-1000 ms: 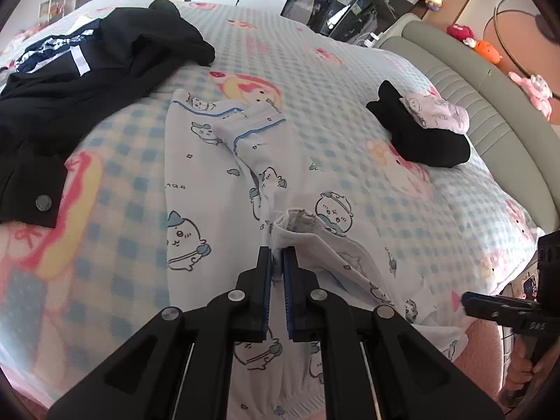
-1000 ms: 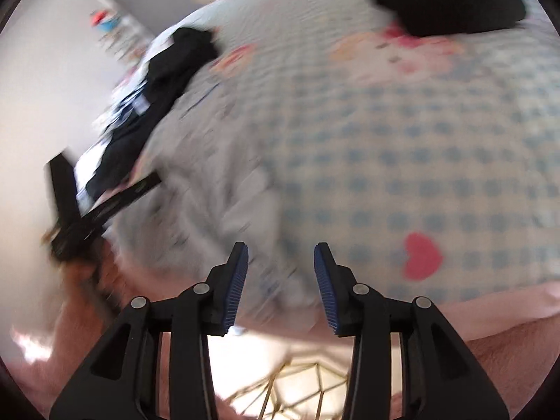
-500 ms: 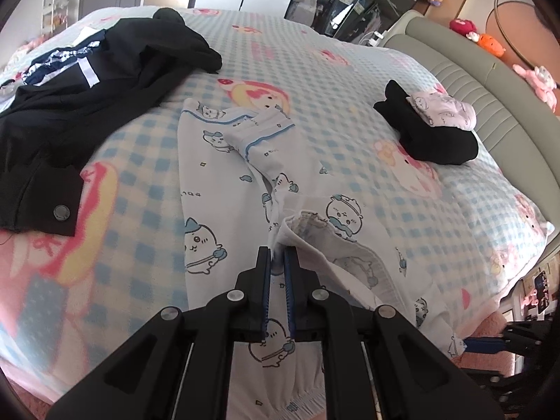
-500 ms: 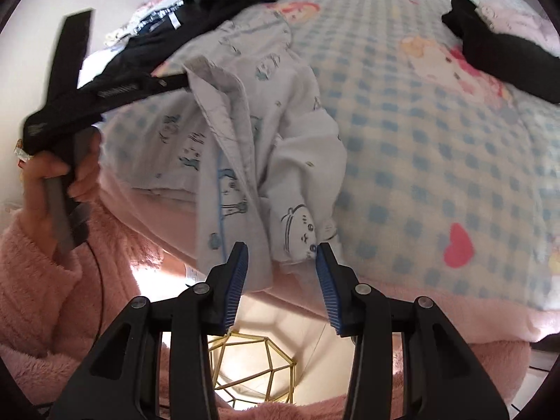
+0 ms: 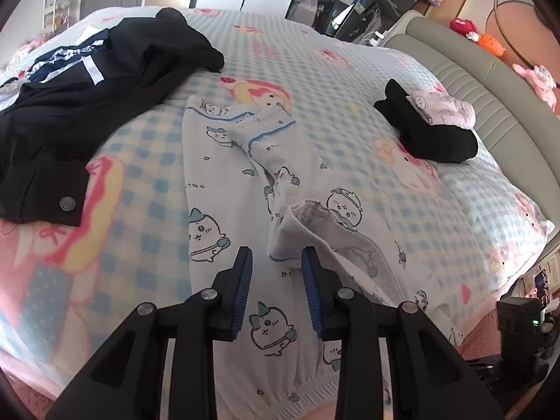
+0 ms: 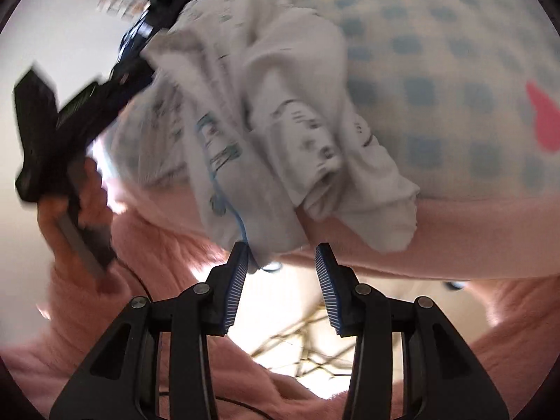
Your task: Fold clothes
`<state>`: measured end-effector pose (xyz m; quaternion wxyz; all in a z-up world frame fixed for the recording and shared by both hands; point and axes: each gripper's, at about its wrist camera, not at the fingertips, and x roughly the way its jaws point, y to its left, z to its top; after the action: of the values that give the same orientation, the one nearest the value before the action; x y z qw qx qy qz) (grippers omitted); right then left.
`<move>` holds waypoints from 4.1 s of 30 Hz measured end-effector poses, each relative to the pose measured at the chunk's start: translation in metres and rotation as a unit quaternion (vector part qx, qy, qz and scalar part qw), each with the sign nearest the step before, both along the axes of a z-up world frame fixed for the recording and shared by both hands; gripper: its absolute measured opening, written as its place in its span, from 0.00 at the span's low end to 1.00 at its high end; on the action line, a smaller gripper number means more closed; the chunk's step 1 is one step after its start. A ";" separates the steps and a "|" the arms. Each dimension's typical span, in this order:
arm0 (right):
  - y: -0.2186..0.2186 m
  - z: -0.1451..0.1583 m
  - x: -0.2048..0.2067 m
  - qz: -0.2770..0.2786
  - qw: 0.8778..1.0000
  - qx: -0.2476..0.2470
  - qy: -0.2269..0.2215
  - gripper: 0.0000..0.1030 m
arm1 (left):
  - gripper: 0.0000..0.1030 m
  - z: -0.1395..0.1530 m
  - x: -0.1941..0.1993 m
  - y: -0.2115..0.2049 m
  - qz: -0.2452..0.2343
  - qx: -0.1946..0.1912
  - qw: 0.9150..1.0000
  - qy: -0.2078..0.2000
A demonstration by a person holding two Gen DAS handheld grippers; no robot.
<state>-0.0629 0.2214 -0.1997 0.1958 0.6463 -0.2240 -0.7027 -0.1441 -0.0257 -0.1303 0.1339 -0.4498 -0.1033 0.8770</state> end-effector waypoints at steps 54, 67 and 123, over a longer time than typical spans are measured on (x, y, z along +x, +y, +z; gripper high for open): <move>0.014 0.101 0.005 -0.020 0.960 0.186 0.209 0.05 | 0.07 0.027 -0.037 0.059 -0.115 -0.039 0.992 0.041; 0.078 0.179 -0.080 -0.077 0.891 0.317 0.316 0.05 | 0.07 0.050 -0.079 0.101 -0.131 -0.025 0.989 0.070; 0.057 0.059 0.035 -0.069 0.965 0.186 0.170 0.23 | 0.44 -0.020 0.083 0.015 -0.001 -0.090 0.996 -0.027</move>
<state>-0.0279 0.2783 -0.1405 0.0585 0.5256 -0.0964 -0.8433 -0.0606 -0.0111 -0.1507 0.0910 -0.4832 -0.0275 0.8703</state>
